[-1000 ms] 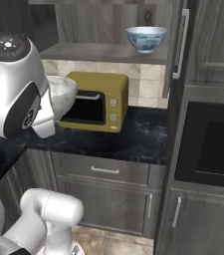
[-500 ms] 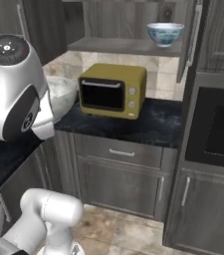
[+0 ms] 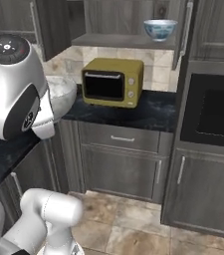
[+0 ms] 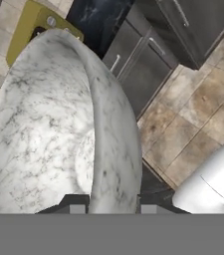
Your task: Move the bowls from the cabinet to the plates on the dining table.
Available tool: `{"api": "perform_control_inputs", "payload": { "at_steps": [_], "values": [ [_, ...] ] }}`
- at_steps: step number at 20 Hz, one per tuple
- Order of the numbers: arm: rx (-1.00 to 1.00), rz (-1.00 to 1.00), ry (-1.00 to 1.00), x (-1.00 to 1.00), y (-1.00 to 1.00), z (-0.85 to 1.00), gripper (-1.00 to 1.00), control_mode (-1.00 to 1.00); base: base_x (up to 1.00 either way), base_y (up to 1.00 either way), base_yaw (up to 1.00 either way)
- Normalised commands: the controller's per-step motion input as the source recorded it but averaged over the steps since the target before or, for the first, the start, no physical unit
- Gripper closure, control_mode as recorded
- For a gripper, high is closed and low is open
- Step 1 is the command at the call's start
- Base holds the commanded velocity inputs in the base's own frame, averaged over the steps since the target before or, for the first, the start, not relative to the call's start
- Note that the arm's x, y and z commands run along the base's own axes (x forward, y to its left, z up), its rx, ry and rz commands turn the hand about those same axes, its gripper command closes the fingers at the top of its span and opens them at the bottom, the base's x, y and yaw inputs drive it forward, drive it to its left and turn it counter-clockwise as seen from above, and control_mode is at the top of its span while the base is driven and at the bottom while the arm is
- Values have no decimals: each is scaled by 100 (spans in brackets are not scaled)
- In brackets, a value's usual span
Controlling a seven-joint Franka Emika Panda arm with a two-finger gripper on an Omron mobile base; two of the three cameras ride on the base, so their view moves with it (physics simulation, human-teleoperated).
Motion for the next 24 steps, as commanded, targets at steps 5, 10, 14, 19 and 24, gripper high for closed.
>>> {"api": "perform_control_inputs", "payload": {
  "at_steps": [5, 10, 14, 19, 24],
  "values": [
    [0, 0, 0, 0, 0, 0, 100, 100, -15, -25, -33],
    [0, 0, 0, 0, 0, 0, 100, 100, 1, -29, -45],
    [0, 0, 0, 0, 0, 0, 100, 100, 25, -39, -51],
    [0, 0, 0, 0, 0, 0, 100, 100, 49, -49, -48],
    [0, 0, 0, 0, 0, 0, 100, 100, 60, -27, -45]
  ]
}}
